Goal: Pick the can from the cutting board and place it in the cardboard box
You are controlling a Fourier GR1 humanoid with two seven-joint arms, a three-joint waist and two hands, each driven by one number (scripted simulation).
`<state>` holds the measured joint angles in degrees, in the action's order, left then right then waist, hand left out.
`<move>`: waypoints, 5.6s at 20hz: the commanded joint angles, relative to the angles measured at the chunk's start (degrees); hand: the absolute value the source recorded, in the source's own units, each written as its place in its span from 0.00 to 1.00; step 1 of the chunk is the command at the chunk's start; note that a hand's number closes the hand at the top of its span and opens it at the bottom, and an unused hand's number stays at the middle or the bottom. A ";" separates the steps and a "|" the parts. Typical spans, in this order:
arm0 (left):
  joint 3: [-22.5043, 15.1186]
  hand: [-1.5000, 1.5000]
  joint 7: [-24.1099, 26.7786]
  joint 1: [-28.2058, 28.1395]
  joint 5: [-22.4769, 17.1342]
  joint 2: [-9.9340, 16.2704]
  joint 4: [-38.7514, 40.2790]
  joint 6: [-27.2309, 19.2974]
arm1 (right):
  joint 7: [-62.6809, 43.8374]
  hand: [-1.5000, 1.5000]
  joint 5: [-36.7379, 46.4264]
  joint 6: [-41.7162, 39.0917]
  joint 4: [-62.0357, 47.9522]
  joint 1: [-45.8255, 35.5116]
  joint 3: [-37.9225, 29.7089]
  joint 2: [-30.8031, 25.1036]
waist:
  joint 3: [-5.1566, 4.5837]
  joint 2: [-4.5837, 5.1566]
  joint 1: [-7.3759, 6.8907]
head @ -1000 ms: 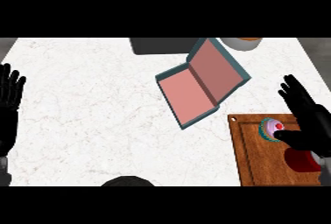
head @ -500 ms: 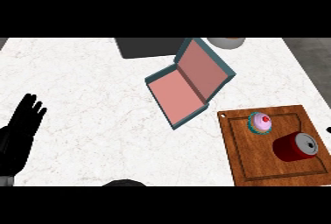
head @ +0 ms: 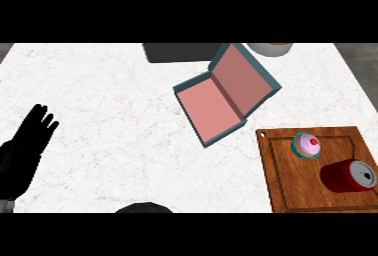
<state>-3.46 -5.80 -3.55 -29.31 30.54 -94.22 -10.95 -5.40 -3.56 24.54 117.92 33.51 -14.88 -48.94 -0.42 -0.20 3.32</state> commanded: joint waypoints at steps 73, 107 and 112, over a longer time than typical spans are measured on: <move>9.22 0.50 -6.22 7.43 12.44 -12.63 5.42 10.90 | -56.58 0.00 21.26 -42.24 -7.22 -26.63 18.18 10.83 | 0.40 0.24 -3.12; 7.37 0.50 -9.82 8.64 15.41 -17.00 -0.59 17.46 | -51.99 1.00 47.58 -46.13 -17.52 -50.15 39.45 38.23 | 0.07 2.12 -14.66; 6.85 0.50 -10.27 9.74 16.49 -17.75 0.52 16.16 | -59.92 1.00 55.73 -43.06 -29.56 -64.21 45.51 48.46 | 0.09 1.46 -12.74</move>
<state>4.17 -15.70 5.52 -13.59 13.31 -94.19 5.77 -56.21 47.66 -19.36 94.91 -21.25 25.03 -7.62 -0.32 1.44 -9.18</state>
